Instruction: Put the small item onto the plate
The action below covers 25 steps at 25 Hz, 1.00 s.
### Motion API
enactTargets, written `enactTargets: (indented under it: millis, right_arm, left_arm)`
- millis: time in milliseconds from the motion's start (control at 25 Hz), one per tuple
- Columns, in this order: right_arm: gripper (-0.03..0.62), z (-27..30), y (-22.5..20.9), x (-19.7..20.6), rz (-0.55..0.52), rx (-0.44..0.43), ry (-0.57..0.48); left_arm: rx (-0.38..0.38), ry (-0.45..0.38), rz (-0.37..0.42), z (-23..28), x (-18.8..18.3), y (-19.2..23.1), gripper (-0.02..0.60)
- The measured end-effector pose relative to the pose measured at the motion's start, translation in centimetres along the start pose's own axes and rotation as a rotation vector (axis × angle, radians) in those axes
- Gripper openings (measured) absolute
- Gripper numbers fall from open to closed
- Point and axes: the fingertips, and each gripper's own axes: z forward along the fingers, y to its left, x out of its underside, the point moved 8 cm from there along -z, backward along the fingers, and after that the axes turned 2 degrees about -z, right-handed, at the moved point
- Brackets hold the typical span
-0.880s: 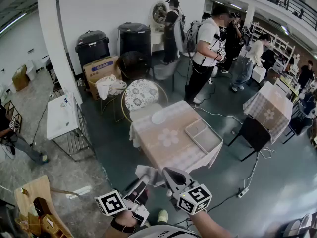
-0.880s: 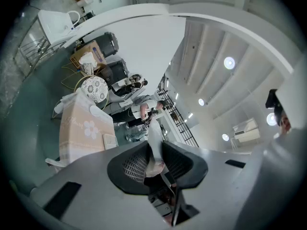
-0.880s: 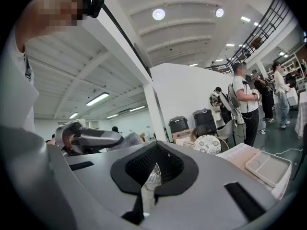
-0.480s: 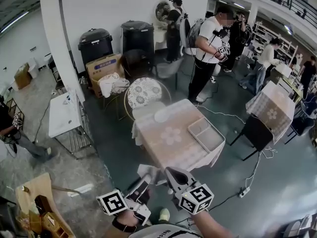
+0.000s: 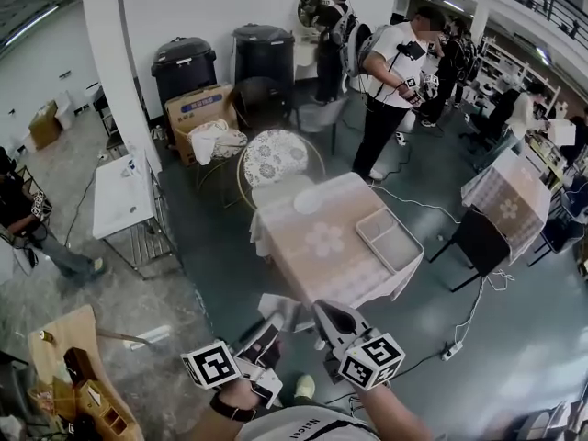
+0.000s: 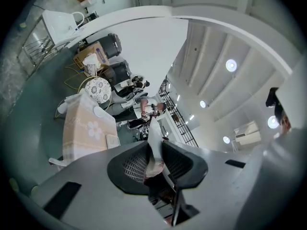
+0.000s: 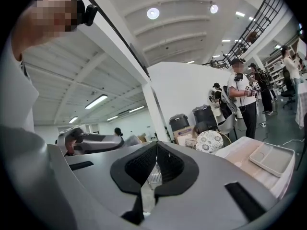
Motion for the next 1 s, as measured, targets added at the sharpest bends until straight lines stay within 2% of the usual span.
enactTargets:
  millis: [560, 1000]
  right_arm:
    - [0.014, 4.6, 4.5, 1.3, -0.019, -0.026, 0.012]
    - [0.014, 6.7, 6.0, 2.1, -0.029, -0.037, 0.019]
  left_arm:
    - [0.002, -0.044, 0.023, -5.0, -3.9, 2.0, 0.086]
    - [-0.033, -0.042, -0.028, -6.3, -5.3, 3.9, 0.086]
